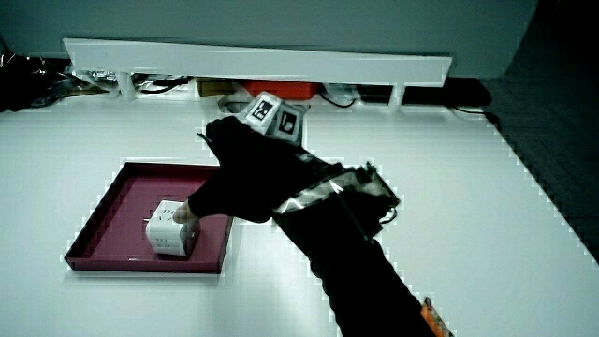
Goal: Pick socket
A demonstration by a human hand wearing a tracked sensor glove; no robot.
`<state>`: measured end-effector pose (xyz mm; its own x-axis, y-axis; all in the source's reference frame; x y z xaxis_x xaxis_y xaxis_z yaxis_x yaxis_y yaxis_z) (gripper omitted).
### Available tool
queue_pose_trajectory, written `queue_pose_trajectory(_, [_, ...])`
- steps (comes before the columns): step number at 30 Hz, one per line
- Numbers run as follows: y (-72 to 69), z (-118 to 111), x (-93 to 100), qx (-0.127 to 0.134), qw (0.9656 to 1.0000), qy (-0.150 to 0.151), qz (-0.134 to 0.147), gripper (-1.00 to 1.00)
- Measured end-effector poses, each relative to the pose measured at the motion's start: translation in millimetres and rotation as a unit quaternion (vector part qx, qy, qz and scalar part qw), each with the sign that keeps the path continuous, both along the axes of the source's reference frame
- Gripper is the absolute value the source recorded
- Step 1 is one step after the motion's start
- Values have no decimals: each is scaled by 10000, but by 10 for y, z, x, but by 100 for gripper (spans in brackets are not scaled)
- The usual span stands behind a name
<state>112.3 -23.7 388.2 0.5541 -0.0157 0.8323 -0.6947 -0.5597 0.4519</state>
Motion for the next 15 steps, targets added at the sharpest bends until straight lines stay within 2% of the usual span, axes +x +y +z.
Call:
queue_pose_trajectory(1, [-3, 5, -43, 42, 9997, 226, -46, 0])
queue_pose_trajectory(3, [-20, 85, -109, 171, 9994, 253, -179, 0])
queue_pose_trajectory(7, [-42, 217, -243, 124, 9984, 464, -293, 0])
queue_pose_trajectory(12, [-66, 418, -394, 225, 9980, 396, -443, 0])
queue_pose_trajectory(13, [-64, 448, -424, 208, 9976, 476, -462, 0])
queue_pose_trajectory(14, [-69, 422, -456, 685, 9952, 620, -337, 0])
queue_pose_trajectory(15, [-65, 471, -482, 586, 9960, 533, -411, 0])
